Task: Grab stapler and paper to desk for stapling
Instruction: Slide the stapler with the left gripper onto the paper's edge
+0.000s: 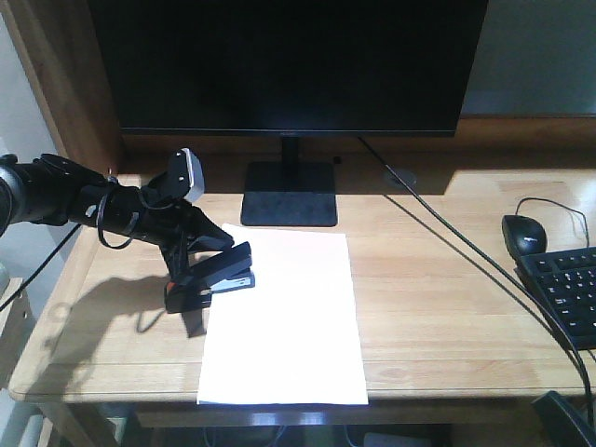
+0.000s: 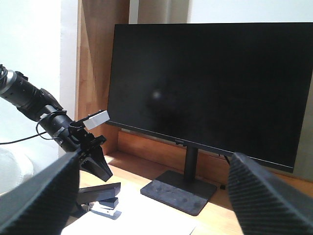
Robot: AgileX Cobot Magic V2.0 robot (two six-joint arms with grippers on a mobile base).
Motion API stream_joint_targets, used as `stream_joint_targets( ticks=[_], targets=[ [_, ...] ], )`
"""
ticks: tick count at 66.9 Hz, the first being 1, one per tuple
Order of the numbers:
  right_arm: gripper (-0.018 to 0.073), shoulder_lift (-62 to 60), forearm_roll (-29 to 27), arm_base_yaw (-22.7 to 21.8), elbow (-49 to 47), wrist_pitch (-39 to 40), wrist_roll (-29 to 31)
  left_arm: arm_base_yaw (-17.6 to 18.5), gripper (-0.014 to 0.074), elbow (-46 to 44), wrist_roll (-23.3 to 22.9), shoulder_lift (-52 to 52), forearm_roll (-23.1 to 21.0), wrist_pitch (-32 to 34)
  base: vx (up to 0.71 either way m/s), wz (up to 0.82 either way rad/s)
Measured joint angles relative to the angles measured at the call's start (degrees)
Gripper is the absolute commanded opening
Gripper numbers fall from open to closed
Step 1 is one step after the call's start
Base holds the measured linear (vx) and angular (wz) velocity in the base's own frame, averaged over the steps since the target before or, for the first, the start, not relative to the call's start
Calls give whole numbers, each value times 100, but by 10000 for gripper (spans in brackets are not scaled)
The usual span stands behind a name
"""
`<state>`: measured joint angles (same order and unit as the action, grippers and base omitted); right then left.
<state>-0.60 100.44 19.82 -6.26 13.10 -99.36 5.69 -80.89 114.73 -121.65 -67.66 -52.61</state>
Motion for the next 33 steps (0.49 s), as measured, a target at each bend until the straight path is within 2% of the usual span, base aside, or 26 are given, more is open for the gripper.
stream_joint_targets(
  ticks=[17,33],
  targets=[
    [584,0,0,0,0,6,0,0,-6,0,-6,-270,4,-139,0,0],
    [584,0,0,0,0,6,0,66,-6,-47,-235,-378,81,-97,0,0]
  ],
)
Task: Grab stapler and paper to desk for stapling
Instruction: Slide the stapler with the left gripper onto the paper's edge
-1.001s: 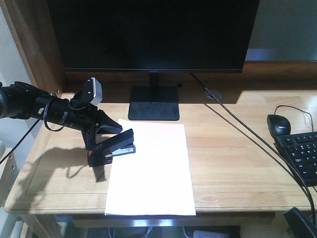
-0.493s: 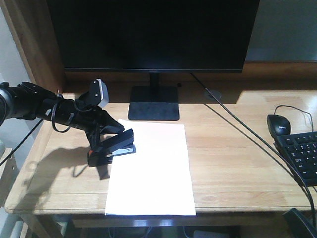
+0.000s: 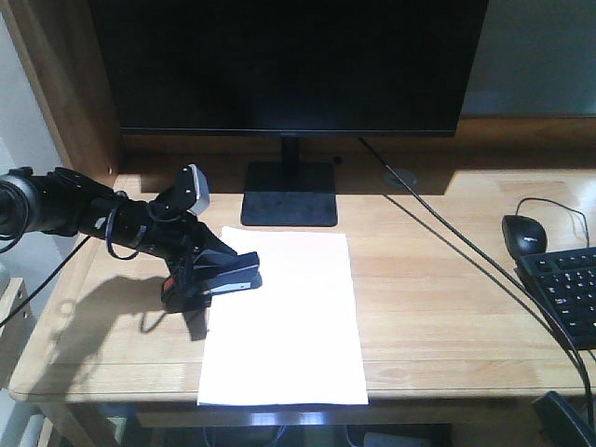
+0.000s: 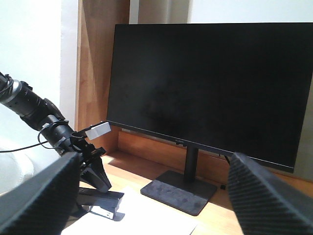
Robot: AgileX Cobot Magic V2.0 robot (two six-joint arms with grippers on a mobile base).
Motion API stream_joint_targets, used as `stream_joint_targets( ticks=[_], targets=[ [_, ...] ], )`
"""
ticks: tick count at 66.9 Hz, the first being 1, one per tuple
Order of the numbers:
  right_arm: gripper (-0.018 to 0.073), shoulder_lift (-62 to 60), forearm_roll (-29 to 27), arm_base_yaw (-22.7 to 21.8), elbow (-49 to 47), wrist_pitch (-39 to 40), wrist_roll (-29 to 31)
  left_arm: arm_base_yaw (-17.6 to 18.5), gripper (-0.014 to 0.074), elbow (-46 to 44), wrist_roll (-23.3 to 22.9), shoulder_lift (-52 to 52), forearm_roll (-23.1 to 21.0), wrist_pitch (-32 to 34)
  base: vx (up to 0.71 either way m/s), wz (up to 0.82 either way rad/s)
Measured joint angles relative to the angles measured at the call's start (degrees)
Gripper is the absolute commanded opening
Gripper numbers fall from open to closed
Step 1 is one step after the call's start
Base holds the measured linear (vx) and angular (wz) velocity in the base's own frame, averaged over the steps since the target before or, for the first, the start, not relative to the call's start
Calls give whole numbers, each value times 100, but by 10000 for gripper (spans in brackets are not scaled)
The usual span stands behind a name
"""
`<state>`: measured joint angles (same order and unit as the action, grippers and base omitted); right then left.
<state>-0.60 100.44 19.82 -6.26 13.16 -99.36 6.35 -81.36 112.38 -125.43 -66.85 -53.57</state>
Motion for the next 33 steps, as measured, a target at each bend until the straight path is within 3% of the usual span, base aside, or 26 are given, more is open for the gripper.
stream_joint_targets(
  ticks=[33],
  targets=[
    [584,0,0,0,0,0,0,285,-6,-52,-667,5,266,515,0,0]
  ],
)
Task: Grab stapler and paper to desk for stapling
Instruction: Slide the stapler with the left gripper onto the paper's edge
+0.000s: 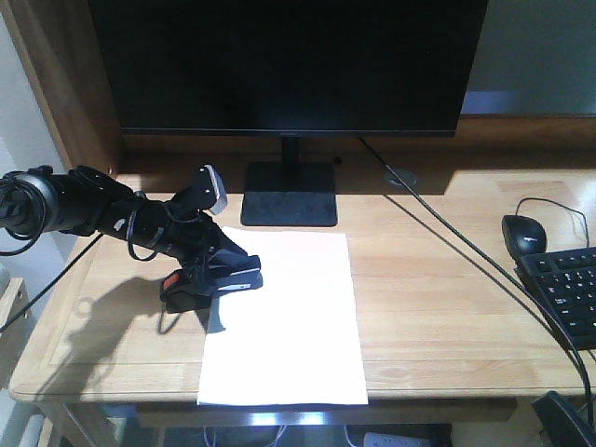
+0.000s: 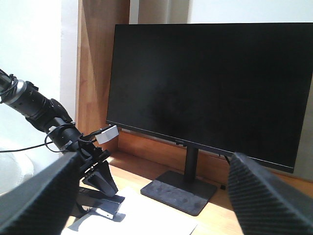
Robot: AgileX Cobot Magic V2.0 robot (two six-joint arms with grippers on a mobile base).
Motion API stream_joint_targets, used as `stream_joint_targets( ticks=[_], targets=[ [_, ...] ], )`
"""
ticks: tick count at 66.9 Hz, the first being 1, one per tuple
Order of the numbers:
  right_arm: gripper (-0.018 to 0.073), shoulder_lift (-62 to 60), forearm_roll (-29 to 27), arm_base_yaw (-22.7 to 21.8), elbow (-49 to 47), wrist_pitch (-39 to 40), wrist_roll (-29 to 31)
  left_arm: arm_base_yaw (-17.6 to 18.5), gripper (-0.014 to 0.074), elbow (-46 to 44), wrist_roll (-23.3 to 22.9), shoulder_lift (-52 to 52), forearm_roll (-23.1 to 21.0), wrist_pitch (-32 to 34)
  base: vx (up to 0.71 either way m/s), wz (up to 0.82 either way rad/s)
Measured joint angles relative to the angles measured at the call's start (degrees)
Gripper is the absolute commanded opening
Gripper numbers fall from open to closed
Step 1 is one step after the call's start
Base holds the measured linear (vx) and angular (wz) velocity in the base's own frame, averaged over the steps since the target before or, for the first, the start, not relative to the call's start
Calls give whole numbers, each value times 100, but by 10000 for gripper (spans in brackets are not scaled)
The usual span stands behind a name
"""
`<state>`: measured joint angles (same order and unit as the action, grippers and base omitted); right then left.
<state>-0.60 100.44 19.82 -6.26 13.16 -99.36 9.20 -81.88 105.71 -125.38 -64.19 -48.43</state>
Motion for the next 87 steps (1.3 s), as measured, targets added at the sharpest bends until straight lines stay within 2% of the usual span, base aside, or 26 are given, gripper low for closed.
stream_joint_targets(
  ticks=[30,87],
  targets=[
    [584,0,0,0,0,0,0,0,-6,-4,-77,22,168,19,0,0],
    [584,0,0,0,0,10,0,18,-6,-6,-124,22,185,25,0,0]
  ],
)
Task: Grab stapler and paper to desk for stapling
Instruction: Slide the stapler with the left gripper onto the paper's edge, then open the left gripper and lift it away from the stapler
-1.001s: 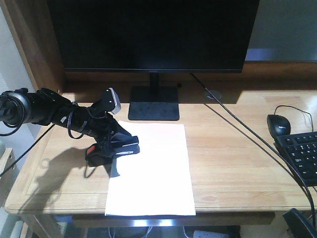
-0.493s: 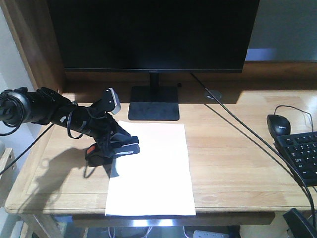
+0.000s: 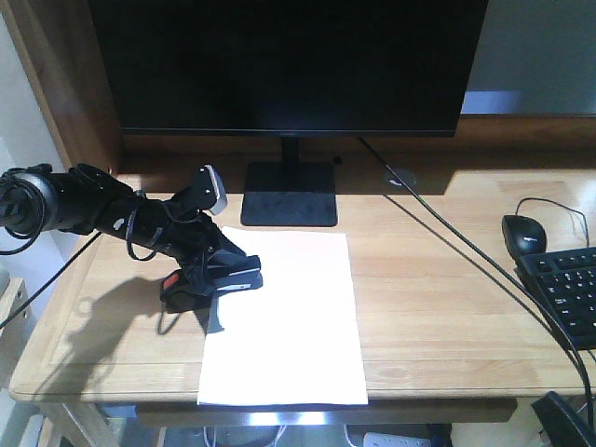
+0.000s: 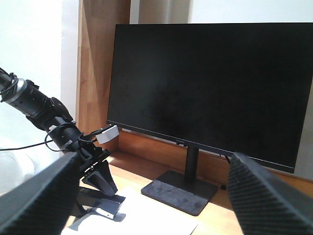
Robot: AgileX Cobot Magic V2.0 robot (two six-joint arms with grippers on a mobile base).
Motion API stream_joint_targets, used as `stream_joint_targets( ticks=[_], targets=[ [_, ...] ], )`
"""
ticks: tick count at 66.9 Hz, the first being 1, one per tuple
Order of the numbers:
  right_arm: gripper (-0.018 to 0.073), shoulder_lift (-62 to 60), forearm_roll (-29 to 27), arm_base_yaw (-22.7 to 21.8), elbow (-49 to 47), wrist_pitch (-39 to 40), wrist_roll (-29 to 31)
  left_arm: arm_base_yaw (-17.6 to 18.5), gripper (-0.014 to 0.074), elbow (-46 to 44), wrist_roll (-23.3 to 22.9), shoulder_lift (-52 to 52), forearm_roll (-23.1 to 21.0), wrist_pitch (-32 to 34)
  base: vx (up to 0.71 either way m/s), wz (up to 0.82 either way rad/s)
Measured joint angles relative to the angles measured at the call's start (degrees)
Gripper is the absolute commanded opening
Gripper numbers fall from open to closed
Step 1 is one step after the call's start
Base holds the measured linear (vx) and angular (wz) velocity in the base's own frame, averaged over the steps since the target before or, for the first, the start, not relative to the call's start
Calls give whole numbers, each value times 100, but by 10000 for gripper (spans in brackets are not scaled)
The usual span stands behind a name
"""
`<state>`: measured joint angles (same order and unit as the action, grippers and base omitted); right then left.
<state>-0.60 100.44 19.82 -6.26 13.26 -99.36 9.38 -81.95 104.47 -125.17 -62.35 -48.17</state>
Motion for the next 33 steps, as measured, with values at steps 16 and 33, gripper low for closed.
stream_joint_targets(
  ticks=[16,33],
  targets=[
    [584,0,0,0,0,0,0,0,-6,0,-31,43,55,0,0,0],
    [584,0,0,0,0,0,0,0,-6,67,-1261,686,1381,284,0,0]
  ],
)
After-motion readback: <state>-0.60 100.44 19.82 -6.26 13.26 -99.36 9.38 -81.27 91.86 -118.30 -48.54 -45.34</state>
